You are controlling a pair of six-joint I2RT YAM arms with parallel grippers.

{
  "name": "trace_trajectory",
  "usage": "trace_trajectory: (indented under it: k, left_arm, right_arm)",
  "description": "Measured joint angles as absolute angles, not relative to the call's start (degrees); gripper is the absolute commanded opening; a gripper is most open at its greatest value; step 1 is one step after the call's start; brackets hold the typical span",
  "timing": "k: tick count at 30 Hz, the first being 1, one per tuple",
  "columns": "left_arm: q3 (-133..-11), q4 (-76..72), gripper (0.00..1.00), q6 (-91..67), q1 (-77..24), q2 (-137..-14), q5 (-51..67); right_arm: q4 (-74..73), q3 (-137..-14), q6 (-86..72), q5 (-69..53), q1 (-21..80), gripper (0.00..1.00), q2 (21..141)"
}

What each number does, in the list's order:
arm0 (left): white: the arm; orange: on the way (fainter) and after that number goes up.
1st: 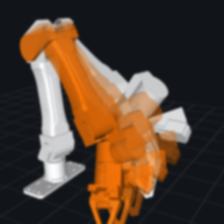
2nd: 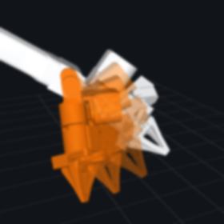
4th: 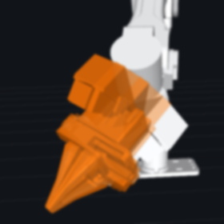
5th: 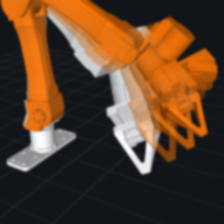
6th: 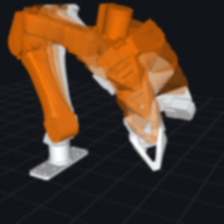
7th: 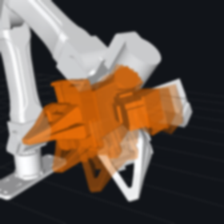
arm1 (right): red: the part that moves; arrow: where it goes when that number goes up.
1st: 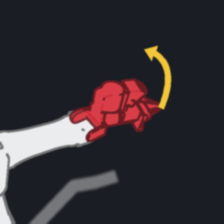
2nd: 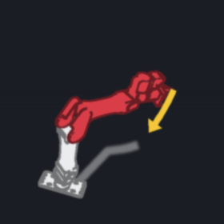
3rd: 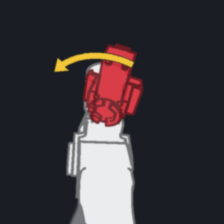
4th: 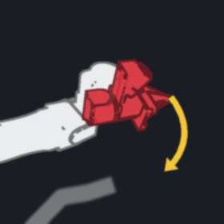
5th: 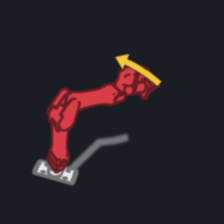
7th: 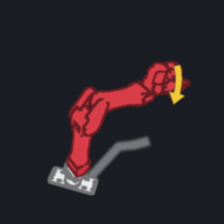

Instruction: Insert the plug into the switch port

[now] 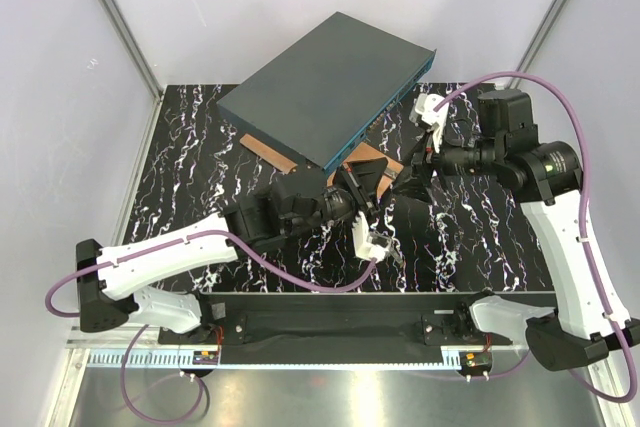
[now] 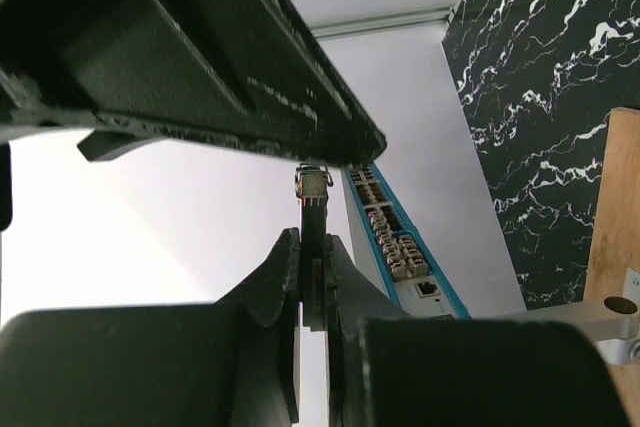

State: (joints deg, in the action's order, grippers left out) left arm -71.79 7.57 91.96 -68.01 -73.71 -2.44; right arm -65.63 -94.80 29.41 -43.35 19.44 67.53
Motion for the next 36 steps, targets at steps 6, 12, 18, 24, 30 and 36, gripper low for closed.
trace_trajectory:
  k: [6, 12, 18, 24, 30, 36]
  left_arm:
    - [-71.79, 6.92, 0.0, 92.25, -68.38, -73.71, -2.42]
    - [-71.79, 6.76, 0.0, 92.6, -68.53, -73.76, -2.39]
    - [-71.79, 6.79, 0.0, 92.6, -68.58, -74.35, -2.39]
    - [-71.79, 7.31, 0.0, 92.84, -68.58, -75.22, -2.37]
    - [-71.83, 7.14, 0.0, 93.08, -68.47, -75.61, -2.83]
    - [-71.85, 7.03, 0.18, 92.95, -68.51, -75.64, -2.87]
  right_arm:
    - [-64.75, -94.91, 28.97, -42.89, 21.04, 0.67, 68.01]
    - [-64.25, -95.2, 28.84, -41.47, 22.15, 0.6, 68.66]
    - [-64.1, -95.35, 29.08, -39.83, 23.42, 0.57, 68.71]
    - [-64.1, -95.35, 29.93, -38.44, 24.45, 0.41, 68.71]
    - [-64.38, -95.35, 29.89, -38.06, 25.04, 0.13, 68.64]
    - [-64.16, -95.24, 29.39, -37.47, 25.04, 0.0, 68.38]
